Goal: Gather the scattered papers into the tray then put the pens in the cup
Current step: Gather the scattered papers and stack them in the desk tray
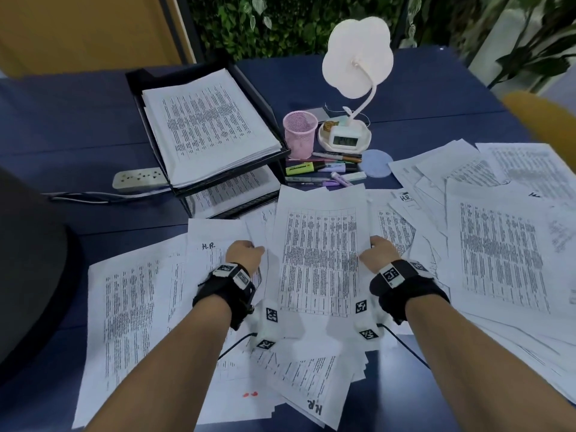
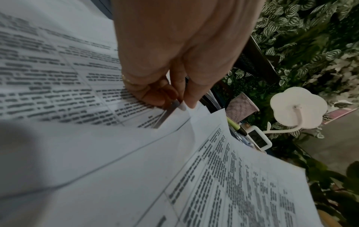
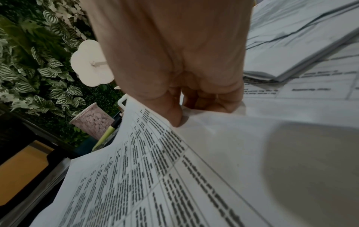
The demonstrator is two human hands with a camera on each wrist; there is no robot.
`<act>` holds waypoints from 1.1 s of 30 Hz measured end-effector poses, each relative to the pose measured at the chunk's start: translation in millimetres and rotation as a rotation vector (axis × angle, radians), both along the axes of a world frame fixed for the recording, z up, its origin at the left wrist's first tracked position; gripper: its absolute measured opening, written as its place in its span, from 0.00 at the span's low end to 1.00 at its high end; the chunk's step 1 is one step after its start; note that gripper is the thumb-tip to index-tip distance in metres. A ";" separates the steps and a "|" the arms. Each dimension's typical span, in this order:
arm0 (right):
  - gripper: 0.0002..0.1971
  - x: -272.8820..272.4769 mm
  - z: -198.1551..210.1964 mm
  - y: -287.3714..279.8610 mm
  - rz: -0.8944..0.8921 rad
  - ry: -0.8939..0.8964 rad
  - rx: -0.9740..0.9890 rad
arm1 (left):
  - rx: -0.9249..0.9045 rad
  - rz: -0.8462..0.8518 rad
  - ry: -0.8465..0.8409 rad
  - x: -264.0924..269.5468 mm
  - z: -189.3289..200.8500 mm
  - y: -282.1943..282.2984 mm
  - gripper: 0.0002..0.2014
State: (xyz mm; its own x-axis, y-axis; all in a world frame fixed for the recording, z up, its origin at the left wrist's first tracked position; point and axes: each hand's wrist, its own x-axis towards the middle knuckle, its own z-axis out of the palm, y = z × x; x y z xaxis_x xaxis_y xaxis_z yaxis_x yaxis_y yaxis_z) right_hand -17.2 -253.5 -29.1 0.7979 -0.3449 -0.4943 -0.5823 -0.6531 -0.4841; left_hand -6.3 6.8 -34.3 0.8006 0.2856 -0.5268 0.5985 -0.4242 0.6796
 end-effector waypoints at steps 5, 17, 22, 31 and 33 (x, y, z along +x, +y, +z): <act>0.11 -0.8 5.1 -7.1 -0.026 0.062 0.032 | 0.051 -0.001 -0.060 -6.2 3.1 -7.5 0.10; 0.09 -5.9 6.9 -30.2 -0.192 0.080 -0.076 | 0.458 -0.491 0.152 -30.2 9.9 -34.4 0.39; 0.14 -8.8 7.7 -35.8 -0.087 0.118 -0.036 | 0.506 -0.551 0.239 -30.2 12.0 -39.4 0.37; 0.21 -16.1 21.6 -45.9 -0.063 0.128 0.048 | 0.366 -0.471 0.179 -28.6 27.3 -34.4 0.09; 0.22 -20.9 27.7 -47.4 0.220 0.149 -0.130 | 0.264 -0.331 0.135 -27.6 25.8 -25.0 0.15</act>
